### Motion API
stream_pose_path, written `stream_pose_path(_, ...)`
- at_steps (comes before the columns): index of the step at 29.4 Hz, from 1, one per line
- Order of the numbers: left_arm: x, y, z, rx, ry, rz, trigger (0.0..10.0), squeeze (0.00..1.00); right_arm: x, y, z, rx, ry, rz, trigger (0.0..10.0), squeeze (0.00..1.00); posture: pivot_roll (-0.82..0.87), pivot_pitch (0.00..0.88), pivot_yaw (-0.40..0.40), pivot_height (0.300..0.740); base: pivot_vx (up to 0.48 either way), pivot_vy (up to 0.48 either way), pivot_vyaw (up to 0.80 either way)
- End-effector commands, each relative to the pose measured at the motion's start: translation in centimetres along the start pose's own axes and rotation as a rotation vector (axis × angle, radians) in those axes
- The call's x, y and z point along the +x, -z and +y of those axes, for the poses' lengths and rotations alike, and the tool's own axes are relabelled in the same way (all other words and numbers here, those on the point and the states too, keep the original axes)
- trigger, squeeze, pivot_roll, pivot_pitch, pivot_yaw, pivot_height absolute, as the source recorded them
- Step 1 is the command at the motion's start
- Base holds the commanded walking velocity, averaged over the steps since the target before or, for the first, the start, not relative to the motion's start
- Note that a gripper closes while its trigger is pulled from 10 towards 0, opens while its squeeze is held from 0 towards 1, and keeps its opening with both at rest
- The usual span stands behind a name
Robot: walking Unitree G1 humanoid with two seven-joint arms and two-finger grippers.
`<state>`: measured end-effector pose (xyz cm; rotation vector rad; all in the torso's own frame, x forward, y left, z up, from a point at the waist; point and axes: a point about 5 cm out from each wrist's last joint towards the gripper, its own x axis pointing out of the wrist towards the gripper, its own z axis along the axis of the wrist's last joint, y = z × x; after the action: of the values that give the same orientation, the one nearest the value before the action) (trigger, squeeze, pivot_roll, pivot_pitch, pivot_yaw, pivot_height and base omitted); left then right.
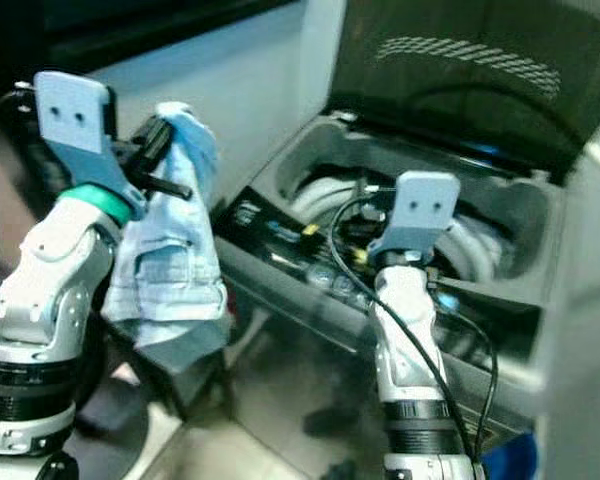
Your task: Clothes washing
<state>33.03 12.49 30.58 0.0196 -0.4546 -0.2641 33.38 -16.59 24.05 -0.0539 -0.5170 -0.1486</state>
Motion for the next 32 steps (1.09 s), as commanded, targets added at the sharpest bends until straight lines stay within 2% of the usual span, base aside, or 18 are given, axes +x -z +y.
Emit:
stream_pose_path(1,0.1,-0.9,0.0,0.004,0.005,-0.05,10.0,0.0,0.0,-0.2,0.2,0.013,0.0,-0.007,10.0,0.0,0.08,0.0,0.065,0.74,0.0,0.0,-0.8)
stream_pose_path(4,0.1,-0.9,0.0,0.006,0.003,-0.05,10.0,0.0,0.0,-0.2,0.2,0.027,0.004,-0.009,10.0,0.0,0.08,0.0,0.066,0.74,0.0,0.0,-0.8)
stream_pose_path(5,0.1,-0.8,0.0,0.011,0.0,-0.048,10.0,0.0,0.1,-0.4,0.1,0.087,0.028,-0.013,10.0,0.0,0.08,0.0,0.067,0.74,0.0,0.0,-0.8)
stream_pose_path(7,0.1,-0.7,0.0,0.013,-0.002,-0.046,10.0,0.0,0.1,-0.5,0.1,0.101,0.034,-0.017,10.0,0.0,0.08,0.0,0.067,0.74,0.0,0.0,-0.8)
stream_pose_path(18,0.1,-0.7,0.2,0.047,-0.049,-0.062,10.0,0.0,-0.1,-1.3,1.4,0.07,-0.051,-0.062,10.0,0.0,0.08,0.0,0.061,0.74,0.0,0.0,-0.8)
stream_pose_path(21,0.1,-0.9,0.3,0.081,-0.081,-0.083,10.0,0.0,-0.2,-1.5,2.2,0.049,-0.111,-0.077,10.0,0.0,0.08,0.0,0.06,0.74,0.092,0.0,0.0)
stream_pose_path(26,0.1,-1.0,0.1,0.106,-0.115,-0.103,10.0,0.0,-0.5,-1.7,3.2,0.024,-0.182,-0.095,10.0,0.0,0.08,0.0,0.056,0.74,0.475,0.0,0.0)
stream_pose_path(32,0.1,-0.9,0.0,0.106,-0.114,-0.1,10.0,0.0,-0.6,-1.5,3.3,0.015,-0.189,-0.085,10.0,0.0,0.08,0.0,0.053,0.74,0.48,0.0,0.0)
